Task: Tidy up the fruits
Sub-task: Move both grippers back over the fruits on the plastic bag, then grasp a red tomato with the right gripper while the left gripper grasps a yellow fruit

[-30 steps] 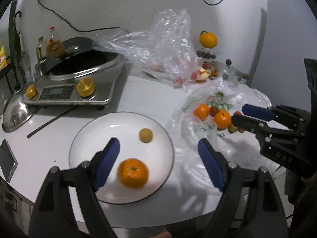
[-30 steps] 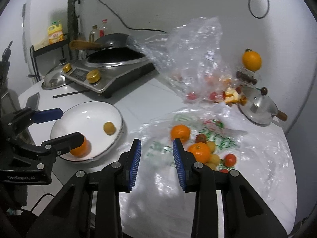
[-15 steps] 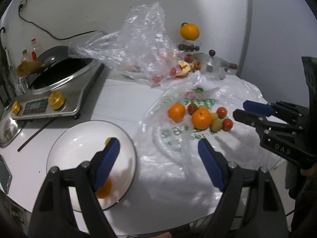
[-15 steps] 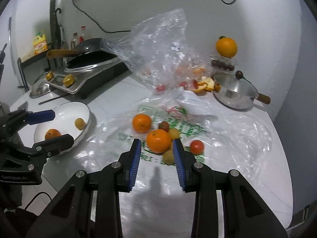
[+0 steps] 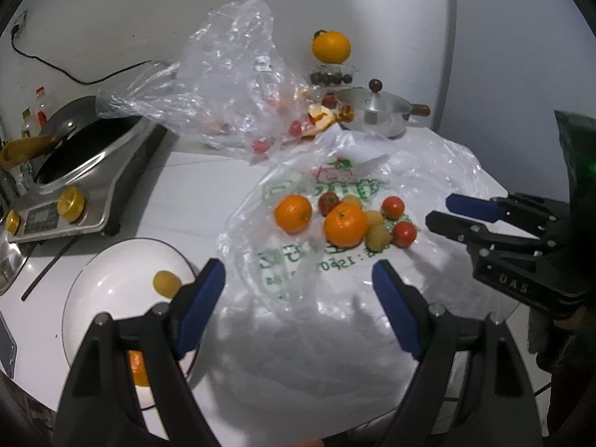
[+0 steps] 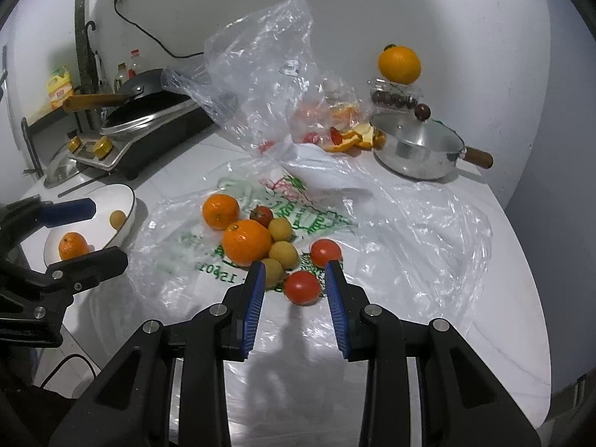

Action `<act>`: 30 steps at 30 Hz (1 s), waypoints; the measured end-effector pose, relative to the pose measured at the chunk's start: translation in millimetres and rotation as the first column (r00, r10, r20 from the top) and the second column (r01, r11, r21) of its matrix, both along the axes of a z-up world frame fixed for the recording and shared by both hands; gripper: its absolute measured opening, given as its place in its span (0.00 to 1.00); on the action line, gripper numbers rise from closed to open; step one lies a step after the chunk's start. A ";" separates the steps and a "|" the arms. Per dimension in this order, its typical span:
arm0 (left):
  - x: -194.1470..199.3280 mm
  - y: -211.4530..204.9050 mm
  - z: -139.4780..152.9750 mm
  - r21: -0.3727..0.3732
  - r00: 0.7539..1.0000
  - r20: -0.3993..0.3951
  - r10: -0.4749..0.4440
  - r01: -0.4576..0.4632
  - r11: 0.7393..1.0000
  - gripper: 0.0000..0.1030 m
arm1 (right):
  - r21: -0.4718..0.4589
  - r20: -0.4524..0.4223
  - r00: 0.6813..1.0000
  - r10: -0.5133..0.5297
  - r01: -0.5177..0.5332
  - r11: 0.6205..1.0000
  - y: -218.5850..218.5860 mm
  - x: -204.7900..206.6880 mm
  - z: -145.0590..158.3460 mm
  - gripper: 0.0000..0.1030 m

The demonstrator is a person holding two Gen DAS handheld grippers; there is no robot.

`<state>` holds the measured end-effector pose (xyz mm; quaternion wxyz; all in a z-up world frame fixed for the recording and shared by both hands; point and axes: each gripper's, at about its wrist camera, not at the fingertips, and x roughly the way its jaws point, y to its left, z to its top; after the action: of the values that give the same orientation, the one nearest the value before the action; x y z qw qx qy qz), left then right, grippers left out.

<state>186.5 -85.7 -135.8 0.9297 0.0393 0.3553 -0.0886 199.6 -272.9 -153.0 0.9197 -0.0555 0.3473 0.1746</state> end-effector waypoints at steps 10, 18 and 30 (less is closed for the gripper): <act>13.5 -14.1 -8.6 0.009 0.999 -0.033 -0.013 0.013 1.000 0.80 | 0.010 -0.057 0.998 0.018 -0.017 1.000 -5.3 18.0 -26.9 0.34; 20.3 -29.0 -11.9 0.056 0.999 -0.020 -0.045 0.046 0.997 0.80 | 0.023 -0.087 0.995 0.054 -0.053 0.998 -3.1 30.8 -40.5 0.34; 22.5 -45.8 -17.1 0.070 0.994 -0.022 -0.106 0.107 0.992 0.79 | -0.007 -0.124 0.988 0.091 -0.093 0.996 7.5 36.3 -47.8 0.32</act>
<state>209.0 -131.4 -152.9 0.9183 0.0905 0.3643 -0.1256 235.8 -265.4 -200.8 0.8870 -0.0664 0.4018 0.2177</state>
